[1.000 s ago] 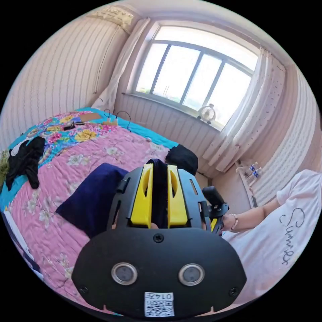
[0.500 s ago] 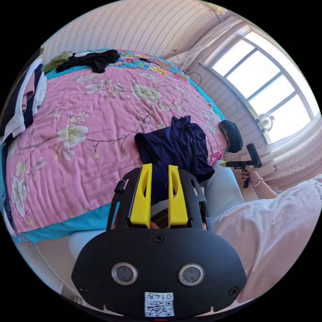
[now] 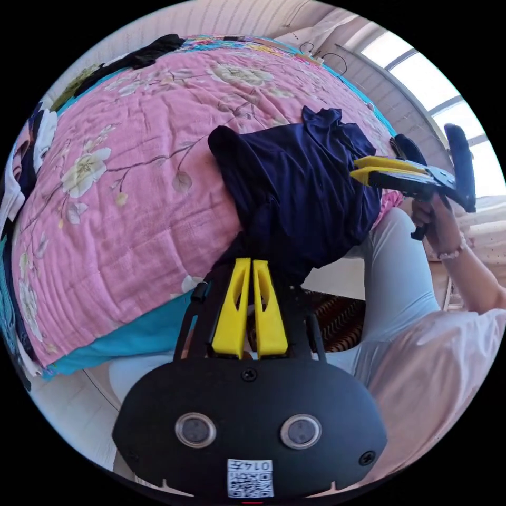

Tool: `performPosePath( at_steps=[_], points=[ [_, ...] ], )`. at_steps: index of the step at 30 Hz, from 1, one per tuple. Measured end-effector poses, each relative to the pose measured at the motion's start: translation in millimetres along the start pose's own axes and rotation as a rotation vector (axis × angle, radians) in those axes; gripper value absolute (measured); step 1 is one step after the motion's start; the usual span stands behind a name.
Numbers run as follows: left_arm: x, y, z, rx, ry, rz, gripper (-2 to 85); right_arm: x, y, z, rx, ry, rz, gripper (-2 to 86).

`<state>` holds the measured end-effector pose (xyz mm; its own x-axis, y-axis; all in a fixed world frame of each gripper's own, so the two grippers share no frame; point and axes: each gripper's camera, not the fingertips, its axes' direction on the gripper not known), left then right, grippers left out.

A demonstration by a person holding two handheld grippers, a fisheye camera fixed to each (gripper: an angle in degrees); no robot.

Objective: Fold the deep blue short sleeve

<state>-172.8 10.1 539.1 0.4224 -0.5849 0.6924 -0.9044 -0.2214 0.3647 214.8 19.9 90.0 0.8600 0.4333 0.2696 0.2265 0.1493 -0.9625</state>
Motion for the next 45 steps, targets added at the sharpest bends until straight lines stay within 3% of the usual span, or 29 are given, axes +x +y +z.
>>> performPosePath(
  at_steps=[2, 5, 10, 16, 18, 23, 27, 30, 35, 39, 42, 45],
  points=[
    [-9, 4, 1, -0.031, 0.062, -0.012, -0.7, 6, 1, 15, -0.103, -0.030, 0.047, 5.0],
    [-25, 22, -20, 0.073, 0.142, -0.073, -0.9, 22, 16, -18, -0.018, -0.232, 0.111, 1.6],
    [-40, 67, -82, 0.317, 0.219, -0.034, -1.0, 42, 59, -106, 0.177, -0.267, 0.138, 0.5],
    [-59, 126, -178, 0.643, 0.314, 0.063, -1.0, 64, 114, -219, 0.519, -0.494, 0.183, 0.0],
    [-64, 156, -222, 0.801, 0.330, 0.108, -1.0, 62, 135, -261, 0.682, -0.583, 0.132, 0.0],
    [-66, 214, -297, 0.999, 0.286, 0.183, -1.0, 42, 177, -333, 0.924, -0.684, -0.032, -0.1],
    [-62, 259, -355, 1.197, 0.279, 0.260, -1.0, 8, 204, -391, 1.055, -0.649, -0.233, -0.1],
    [-66, 273, -384, 1.229, 0.228, 0.258, -1.0, -16, 209, -422, 1.106, -0.572, -0.317, -0.1],
    [-97, 240, -391, 1.147, 0.205, 0.183, -1.0, -25, 163, -430, 1.018, -0.493, -0.244, -0.1],
    [-147, 156, -361, 0.974, 0.304, 0.078, -0.9, -15, 68, -387, 0.767, -0.373, -0.036, 0.1],
    [-185, 85, -330, 0.845, 0.263, -0.018, -0.8, -2, -6, -344, 0.617, -0.257, 0.068, 0.6],
    [-236, 17, -303, 0.799, 0.396, -0.206, -0.2, 23, -87, -298, 0.478, -0.326, 0.169, 2.0]
  ],
)
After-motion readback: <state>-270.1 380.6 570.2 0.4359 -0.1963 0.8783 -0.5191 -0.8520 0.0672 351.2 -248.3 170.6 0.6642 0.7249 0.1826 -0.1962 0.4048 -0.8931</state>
